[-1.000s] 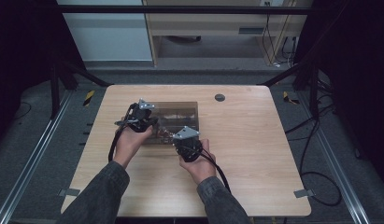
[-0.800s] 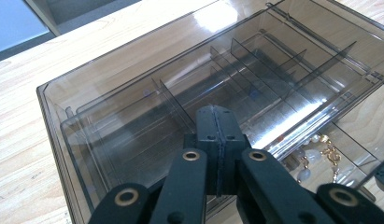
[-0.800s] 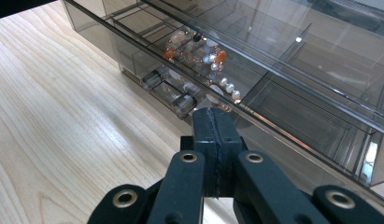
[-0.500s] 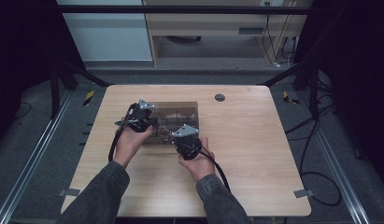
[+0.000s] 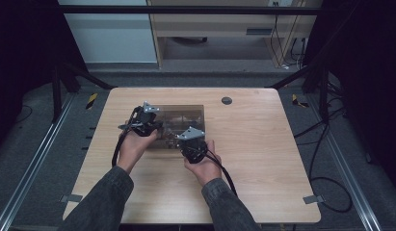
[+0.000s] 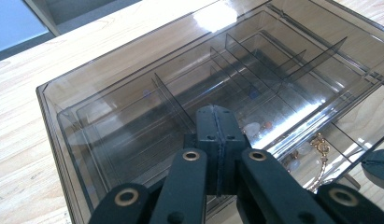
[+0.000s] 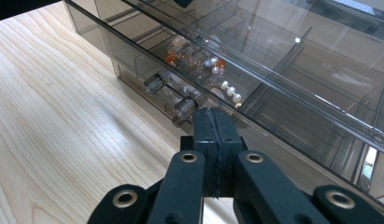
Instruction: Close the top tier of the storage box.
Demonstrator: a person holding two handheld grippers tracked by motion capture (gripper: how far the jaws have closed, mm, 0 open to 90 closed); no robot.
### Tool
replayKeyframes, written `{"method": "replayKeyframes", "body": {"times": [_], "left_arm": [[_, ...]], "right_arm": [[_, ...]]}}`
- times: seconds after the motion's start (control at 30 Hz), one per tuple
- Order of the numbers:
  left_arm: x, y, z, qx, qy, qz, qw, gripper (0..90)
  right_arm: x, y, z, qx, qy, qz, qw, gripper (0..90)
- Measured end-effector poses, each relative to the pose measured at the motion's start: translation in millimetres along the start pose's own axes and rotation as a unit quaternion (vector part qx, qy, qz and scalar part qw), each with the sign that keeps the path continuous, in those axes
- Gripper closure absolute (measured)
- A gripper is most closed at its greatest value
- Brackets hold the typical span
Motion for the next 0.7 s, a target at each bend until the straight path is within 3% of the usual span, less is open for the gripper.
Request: {"method": "replayKeyframes", "body": {"times": [0.7], "left_arm": [[0.1,0.0,-0.1,0.0,0.0,-0.001,1.0,89.8]], "right_arm": [[5.4,-4.5,-1.6,0.004,0.001,0.001,1.0,90.0]]}}
Point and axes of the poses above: each handheld gripper's, and its own axes: x roughly forward along the jaws, y roughly out of its underside, z roughly to its left, the point moved 8 cm from there along x, roughly forward along the jaws, and after that the axes turned 15 degrees about y, right-handed, at the moved point
